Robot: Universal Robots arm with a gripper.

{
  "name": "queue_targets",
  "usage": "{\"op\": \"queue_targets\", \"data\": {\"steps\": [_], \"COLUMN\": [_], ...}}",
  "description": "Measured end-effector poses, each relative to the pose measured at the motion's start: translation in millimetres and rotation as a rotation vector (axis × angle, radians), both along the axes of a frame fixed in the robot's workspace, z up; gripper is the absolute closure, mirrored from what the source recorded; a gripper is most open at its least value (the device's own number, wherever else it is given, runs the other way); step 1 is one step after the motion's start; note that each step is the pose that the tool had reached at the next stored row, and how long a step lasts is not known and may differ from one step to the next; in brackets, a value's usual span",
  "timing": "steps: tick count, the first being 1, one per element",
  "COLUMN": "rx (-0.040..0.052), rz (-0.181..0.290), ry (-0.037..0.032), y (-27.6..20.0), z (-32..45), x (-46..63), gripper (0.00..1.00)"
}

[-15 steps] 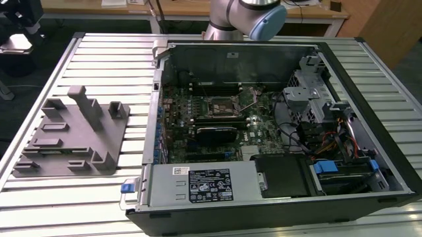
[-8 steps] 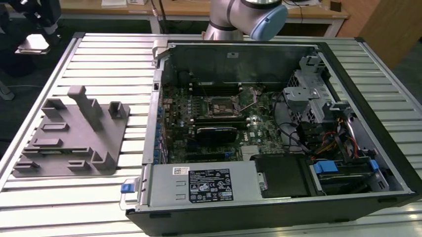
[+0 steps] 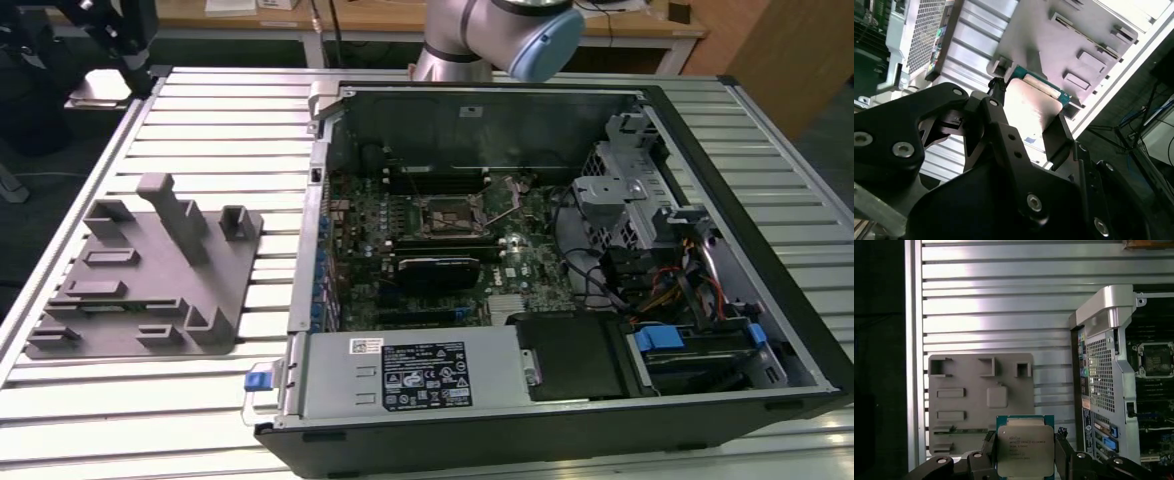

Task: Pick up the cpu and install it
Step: 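Pick up the cpu and move it towards the insertion slot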

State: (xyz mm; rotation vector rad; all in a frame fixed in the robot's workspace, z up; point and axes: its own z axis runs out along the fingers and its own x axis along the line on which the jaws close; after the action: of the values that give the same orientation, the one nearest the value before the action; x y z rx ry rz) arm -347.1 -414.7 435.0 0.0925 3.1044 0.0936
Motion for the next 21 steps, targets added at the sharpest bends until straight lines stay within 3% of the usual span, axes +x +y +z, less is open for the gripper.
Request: {"op": "queue_targets", "data": {"steps": [21], "rx": [0.0001], "rz": [0.0], "ry": [-0.0001], "y": [0.3], "z": [-0.1], "x": [69.2], "gripper": [0.45]}}
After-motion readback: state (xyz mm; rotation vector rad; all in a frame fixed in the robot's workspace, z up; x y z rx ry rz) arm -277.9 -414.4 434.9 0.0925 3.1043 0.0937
